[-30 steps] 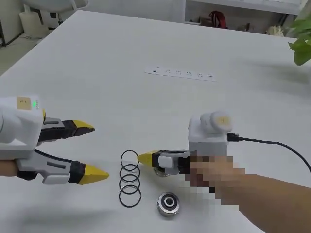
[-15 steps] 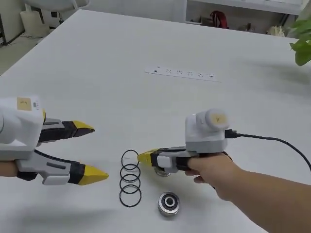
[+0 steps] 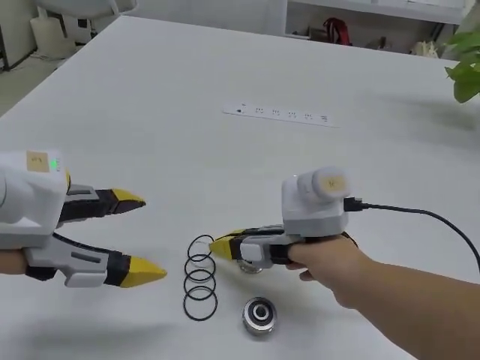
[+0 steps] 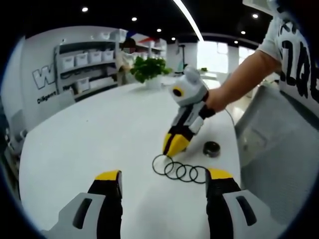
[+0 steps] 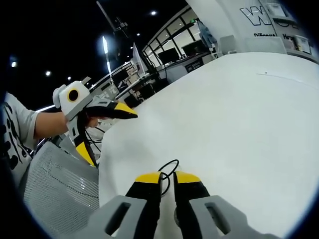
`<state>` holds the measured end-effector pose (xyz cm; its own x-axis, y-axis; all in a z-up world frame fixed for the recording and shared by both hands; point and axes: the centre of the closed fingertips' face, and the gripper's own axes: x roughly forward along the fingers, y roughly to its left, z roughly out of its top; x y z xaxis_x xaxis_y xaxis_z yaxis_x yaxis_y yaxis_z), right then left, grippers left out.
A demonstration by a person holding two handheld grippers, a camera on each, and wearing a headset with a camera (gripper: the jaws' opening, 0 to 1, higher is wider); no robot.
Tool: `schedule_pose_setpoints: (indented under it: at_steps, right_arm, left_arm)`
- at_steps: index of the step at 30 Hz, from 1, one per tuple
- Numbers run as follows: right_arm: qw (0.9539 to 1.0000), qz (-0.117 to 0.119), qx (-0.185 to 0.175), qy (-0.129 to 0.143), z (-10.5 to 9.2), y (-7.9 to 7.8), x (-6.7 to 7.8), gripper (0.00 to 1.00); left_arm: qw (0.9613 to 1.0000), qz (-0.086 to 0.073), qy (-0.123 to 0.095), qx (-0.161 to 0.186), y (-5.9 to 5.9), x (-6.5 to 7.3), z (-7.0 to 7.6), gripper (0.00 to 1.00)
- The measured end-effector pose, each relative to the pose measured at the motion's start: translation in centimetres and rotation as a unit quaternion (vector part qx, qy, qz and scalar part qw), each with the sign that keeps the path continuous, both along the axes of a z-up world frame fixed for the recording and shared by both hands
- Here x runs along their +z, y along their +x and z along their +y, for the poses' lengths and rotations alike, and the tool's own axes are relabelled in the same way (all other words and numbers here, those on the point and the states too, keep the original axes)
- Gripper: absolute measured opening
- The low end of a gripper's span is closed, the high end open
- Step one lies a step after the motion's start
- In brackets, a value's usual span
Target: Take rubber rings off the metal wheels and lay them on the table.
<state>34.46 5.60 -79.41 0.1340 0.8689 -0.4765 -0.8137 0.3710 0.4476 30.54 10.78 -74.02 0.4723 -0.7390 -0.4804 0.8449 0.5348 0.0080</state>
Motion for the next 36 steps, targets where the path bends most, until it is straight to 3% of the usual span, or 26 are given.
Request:
schedule_pose_setpoints:
  at_steps: [9, 15, 36]
  right_arm:
    - [1.0000, -0.008, 0.001, -0.002, 0.0, 0.1, 0.4, 0.12]
    - [0.9999, -0.008, -0.002, 0.012, 0.2, 0.1, 1.2, 0.15]
    - [0.9967, -0.040, -0.014, 0.069, -0.8, 0.7, 7.3, 0.29]
  left_arm:
    - [1.0000, 0.001, 0.003, -0.001, 0.0, -0.1, 0.0, 0.69]
    - [1.0000, -0.002, 0.003, -0.002, 0.0, 0.1, 0.0, 0.69]
    - [0.9998, -0.016, -0.009, 0.001, 0.3, 2.2, -0.3, 0.72]
